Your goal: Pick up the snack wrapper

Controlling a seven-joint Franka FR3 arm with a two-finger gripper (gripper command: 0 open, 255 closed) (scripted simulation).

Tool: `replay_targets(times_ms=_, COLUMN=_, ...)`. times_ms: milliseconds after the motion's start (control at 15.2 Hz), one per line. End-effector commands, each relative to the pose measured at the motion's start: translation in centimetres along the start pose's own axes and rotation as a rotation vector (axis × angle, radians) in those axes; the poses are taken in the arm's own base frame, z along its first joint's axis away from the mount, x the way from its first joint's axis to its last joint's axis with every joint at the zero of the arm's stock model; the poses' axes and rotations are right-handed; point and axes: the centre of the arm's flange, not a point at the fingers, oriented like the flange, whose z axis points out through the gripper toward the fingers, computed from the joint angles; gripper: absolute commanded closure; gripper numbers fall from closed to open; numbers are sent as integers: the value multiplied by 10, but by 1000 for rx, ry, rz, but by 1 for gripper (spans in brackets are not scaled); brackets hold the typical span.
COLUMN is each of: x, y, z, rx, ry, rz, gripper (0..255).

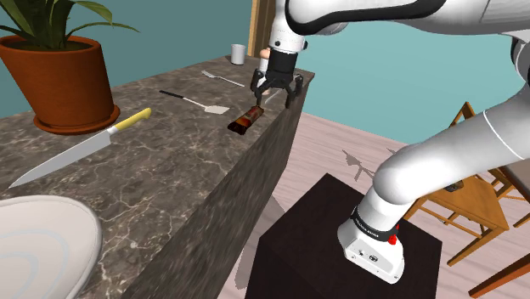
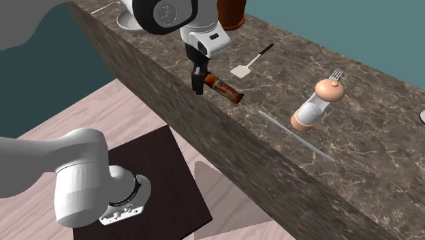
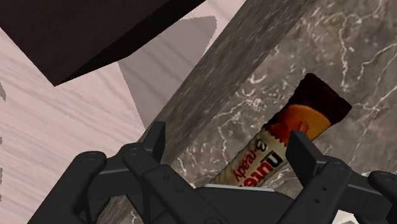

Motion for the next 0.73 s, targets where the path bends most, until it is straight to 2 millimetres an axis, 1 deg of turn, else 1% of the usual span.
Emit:
replay_targets(times_ms=0, x=10, y=-23, z=11, rx=-9, ry=10, rz=119, gripper=0)
replay_targets(times_ms=330, x=52, y=-69, z=38, rx=-35, ry=34, rz=392, gripper=0)
replay_targets(times_ms=396, x=53, y=-69, z=38, rx=-35, ry=34, rz=396, gripper=0)
replay_targets(times_ms=660, x=53, y=-69, z=59, rx=-35, ry=34, rz=396, gripper=0)
